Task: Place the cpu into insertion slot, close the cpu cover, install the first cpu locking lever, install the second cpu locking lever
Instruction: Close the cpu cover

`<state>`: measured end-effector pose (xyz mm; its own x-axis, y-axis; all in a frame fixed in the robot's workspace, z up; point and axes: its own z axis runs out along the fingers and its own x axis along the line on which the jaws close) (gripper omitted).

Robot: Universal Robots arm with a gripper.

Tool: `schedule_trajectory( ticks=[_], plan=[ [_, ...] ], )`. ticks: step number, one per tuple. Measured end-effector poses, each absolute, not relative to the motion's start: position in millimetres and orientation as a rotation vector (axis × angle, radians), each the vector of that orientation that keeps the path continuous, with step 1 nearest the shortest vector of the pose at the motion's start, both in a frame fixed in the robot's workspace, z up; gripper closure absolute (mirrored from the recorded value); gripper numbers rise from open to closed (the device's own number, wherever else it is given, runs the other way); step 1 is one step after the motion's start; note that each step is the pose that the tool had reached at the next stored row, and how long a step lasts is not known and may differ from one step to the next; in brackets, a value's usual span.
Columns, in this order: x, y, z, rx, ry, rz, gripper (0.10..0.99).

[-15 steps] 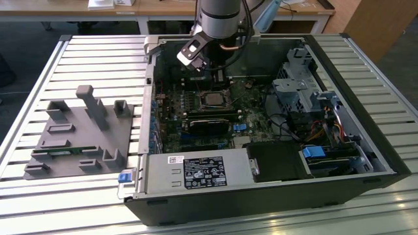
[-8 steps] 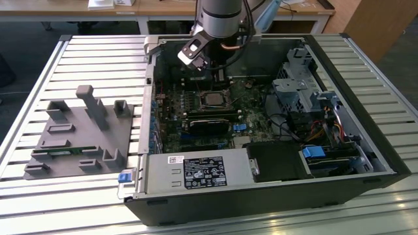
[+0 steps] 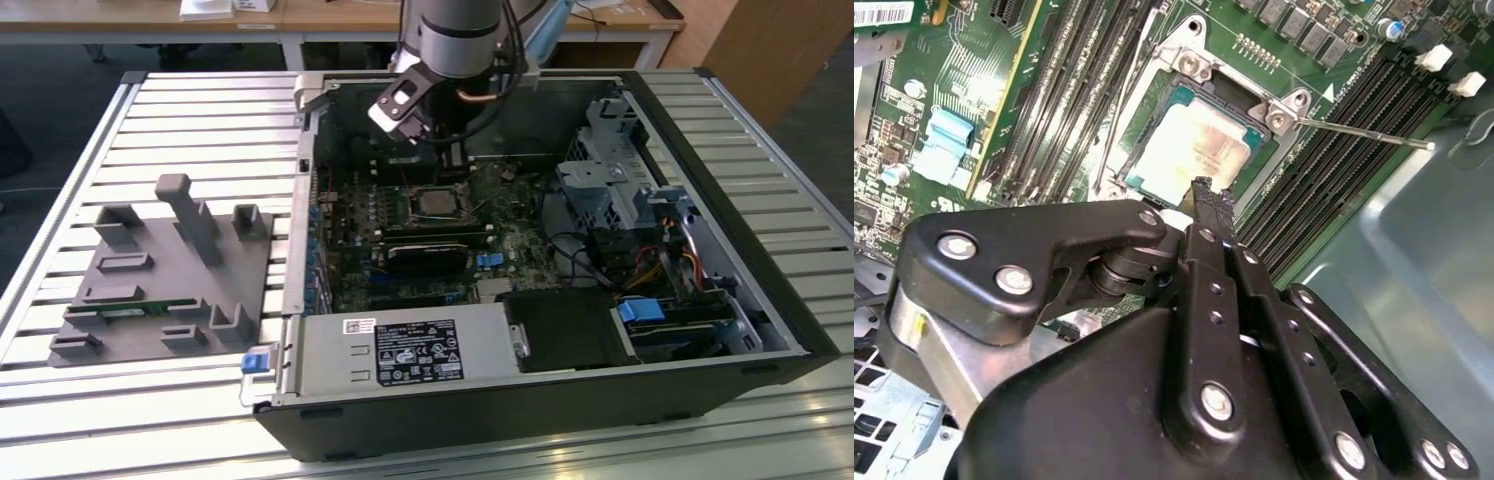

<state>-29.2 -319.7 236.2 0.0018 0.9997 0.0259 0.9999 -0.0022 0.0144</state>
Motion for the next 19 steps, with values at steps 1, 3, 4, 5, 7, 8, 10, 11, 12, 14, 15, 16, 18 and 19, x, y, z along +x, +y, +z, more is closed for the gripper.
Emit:
schedule_trajectory(
  ticks=[1, 3, 4, 5, 7, 8, 10, 11, 12, 14, 15, 16, 18, 19],
  plan=[
    [-28.8, -319.8, 236.2, -2.217, -2.213, -0.044, 0.973],
    [-28.3, -320.1, 236.2, -2.216, -2.211, -0.043, 0.973],
    [-28.0, -320.2, 236.2, -2.215, -2.211, -0.043, 0.973],
    [-27.5, -320.3, 236.2, -2.215, -2.210, -0.042, 0.973],
    [-26.5, -320.5, 236.2, -2.213, -2.208, -0.041, 0.973],
    [-26.2, -320.6, 236.2, -2.213, -2.208, -0.040, 0.973],
    [-25.4, -320.8, 236.2, -2.212, -2.207, -0.038, 0.973],
    [-25.0, -320.9, 236.2, -2.211, -2.206, -0.038, 0.973],
    [-24.7, -321.0, 236.2, -2.211, -2.206, -0.037, 0.973],
    [-24.3, -321.2, 236.7, -2.210, -2.205, -0.036, 0.973],
    [-24.3, -321.2, 237.2, -2.210, -2.205, -0.036, 0.973],
    [-24.2, -321.2, 237.7, -2.210, -2.205, -0.036, 0.973],
    [-24.1, -321.2, 240.1, -2.209, -2.204, -0.035, 0.973],
    [-24.1, -321.2, 242.0, -2.209, -2.204, -0.035, 0.973]
  ],
)
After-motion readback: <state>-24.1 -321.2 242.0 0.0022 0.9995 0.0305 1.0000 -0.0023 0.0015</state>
